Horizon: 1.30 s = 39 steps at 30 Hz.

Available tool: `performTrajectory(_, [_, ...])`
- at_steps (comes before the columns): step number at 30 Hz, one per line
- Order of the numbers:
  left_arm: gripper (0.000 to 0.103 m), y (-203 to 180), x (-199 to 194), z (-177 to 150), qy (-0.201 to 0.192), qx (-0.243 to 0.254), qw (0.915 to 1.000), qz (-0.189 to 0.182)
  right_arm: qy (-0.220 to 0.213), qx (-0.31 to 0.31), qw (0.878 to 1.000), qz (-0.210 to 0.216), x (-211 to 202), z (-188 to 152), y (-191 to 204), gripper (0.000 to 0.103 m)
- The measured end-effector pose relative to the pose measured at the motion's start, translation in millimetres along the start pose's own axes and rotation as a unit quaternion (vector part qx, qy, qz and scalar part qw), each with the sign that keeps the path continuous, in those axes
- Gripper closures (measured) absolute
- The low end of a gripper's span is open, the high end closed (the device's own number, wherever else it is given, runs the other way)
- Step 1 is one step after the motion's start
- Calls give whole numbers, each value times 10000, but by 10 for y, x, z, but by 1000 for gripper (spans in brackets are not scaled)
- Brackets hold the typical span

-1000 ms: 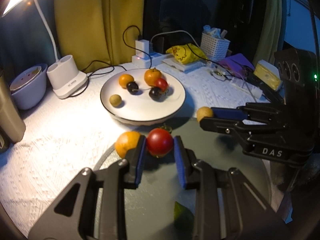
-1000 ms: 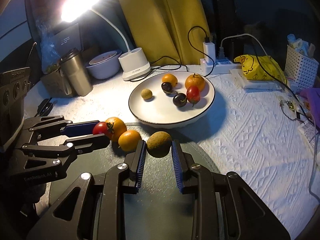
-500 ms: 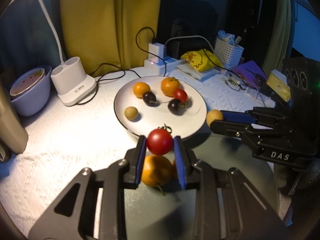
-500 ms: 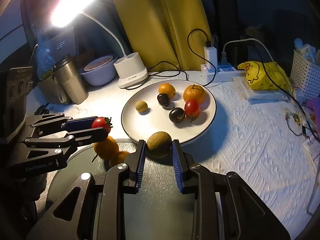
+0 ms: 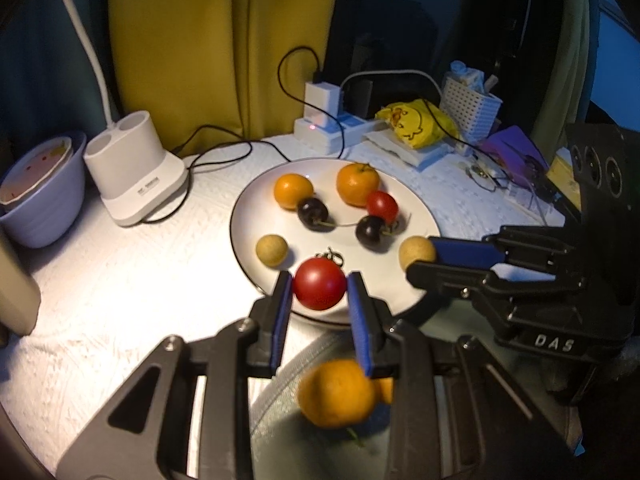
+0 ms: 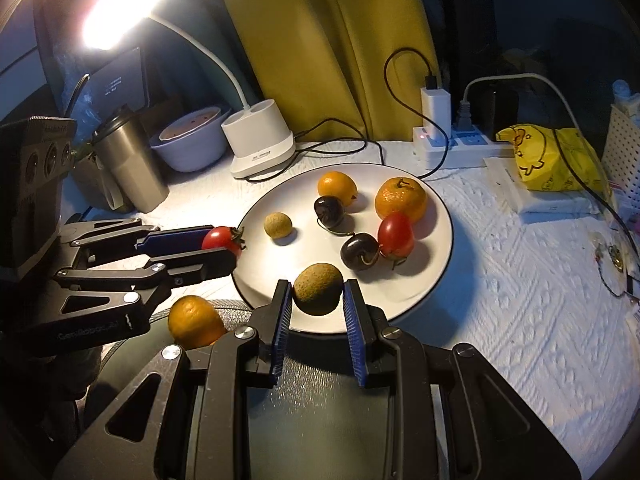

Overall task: Organize fruits
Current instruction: 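Carry the brown fruit and tomato to the plate and open both tools, then move back to the board and grasp the large orange with the left tool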

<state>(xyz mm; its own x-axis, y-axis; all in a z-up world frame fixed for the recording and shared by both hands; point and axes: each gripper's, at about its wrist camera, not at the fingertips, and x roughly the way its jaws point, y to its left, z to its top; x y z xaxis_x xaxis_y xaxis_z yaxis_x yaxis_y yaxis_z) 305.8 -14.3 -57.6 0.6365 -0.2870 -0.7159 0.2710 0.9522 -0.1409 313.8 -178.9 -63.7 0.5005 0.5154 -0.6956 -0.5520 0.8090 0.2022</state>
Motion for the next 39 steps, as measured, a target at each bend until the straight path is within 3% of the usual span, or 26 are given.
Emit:
performTrajectory(8, [74, 118, 209, 32, 229, -162, 9996, -91, 179, -42, 9998, 72, 233, 25, 20, 75])
performTrajectory(16, [73, 151, 235, 31, 196, -262, 9994, -104, 255, -36, 9996, 76, 325, -5, 25, 75])
performTrajectory(39, [62, 27, -342, -152, -198, -327, 9993, -22, 23, -53, 9999, -83, -77, -55, 311, 74])
